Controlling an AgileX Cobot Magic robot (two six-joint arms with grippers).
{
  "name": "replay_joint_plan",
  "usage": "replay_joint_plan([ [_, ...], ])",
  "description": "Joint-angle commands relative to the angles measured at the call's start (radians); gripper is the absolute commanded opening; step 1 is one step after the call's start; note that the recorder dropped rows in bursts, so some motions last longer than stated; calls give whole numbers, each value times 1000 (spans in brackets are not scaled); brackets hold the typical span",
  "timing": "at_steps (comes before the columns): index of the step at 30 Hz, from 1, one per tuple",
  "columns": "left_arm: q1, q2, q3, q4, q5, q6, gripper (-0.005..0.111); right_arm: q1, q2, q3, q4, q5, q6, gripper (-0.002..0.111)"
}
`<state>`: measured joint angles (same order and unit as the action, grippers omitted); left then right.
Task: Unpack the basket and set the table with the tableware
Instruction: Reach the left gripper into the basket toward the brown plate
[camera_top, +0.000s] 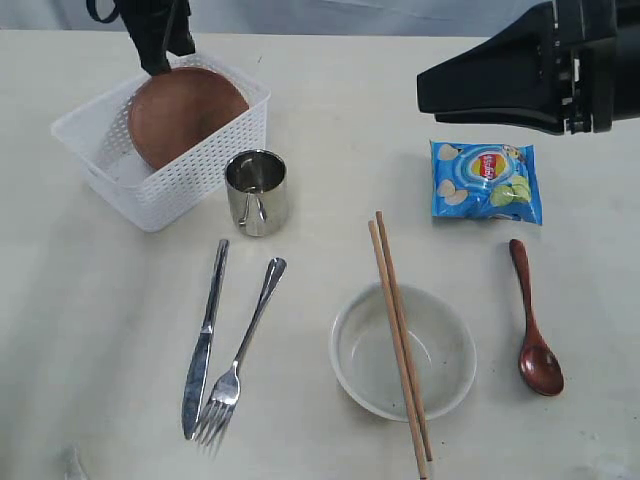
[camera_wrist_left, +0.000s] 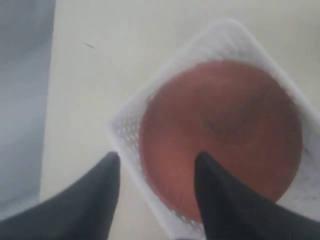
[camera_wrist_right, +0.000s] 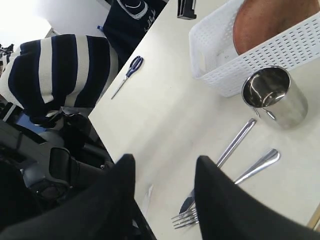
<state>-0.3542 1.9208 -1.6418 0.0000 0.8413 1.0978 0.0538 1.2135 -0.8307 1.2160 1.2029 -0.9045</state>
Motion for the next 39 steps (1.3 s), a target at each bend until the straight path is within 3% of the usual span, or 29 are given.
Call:
replay_joint_plan([
  [1, -7, 21, -8, 49, 6, -7, 51, -2, -7, -5, -31, 8, 1, 38],
  [5, -7, 65, -8, 47, 2, 3, 53, -2, -7, -5, -119, 11, 54, 38],
  [23, 1, 153, -98, 19, -24, 37, 50, -2, -7, -5, -146, 3, 43, 38],
  [26, 3, 170, -98, 21, 4, -8, 50, -2, -7, -5, -145, 0, 41, 38],
  [31, 8, 142, -98, 27, -28, -260, 50, -2, -7, -5, -145, -17, 41, 38],
  [39, 30, 115, -98, 31, 6, -131, 50, 45, -7, -5, -151, -35, 29, 38],
])
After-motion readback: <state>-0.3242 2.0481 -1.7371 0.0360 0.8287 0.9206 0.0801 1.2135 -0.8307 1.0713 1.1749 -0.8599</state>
